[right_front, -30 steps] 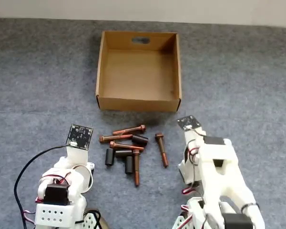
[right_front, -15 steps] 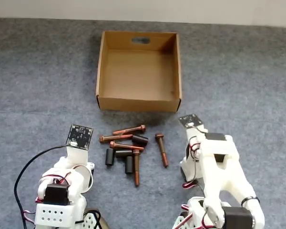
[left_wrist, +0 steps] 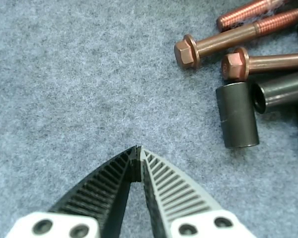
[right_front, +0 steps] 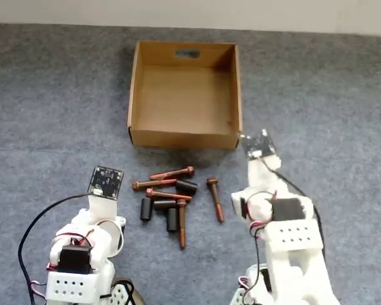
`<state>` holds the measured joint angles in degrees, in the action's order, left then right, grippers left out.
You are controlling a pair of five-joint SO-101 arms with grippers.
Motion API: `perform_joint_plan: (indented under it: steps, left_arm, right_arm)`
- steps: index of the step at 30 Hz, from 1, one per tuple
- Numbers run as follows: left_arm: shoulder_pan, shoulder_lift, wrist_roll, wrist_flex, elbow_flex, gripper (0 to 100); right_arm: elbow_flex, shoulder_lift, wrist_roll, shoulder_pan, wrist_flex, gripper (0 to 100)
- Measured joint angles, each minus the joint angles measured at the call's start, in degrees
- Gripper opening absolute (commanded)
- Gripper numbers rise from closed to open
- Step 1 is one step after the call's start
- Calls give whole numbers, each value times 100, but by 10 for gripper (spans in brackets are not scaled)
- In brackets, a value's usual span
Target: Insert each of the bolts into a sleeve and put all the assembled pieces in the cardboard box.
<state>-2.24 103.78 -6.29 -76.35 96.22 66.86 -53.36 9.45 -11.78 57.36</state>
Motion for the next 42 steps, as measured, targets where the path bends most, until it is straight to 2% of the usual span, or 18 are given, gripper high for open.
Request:
perform_joint_plan:
  steps: [3,7,17,30,35,38,42]
  left_arm:
    - [0,0,0,0,0,12]
    - [0,0,0,0,0,12]
    - [0,0,0,0,0,12]
    - [0,0,0,0,0,11]
    - [0,0,-18,0,0,13]
    - [-281,0,-53,554,-26,14]
    - [-1116,0,-44,2031,-35,14]
  right_arm:
    - [642,-70,-413,-9,-791,5]
    - [1081,-70,-712,-18,-1292,5]
    - [1108,-281,-1125,18,-1424,5]
    - [2374,-3798,-1160,18,-457,5]
    - [2567,-4589,-1160,18,-167,5]
    - [2611,-4721,-1081,18,-158,5]
    - [2611,-4730,-1046,18,-158,5]
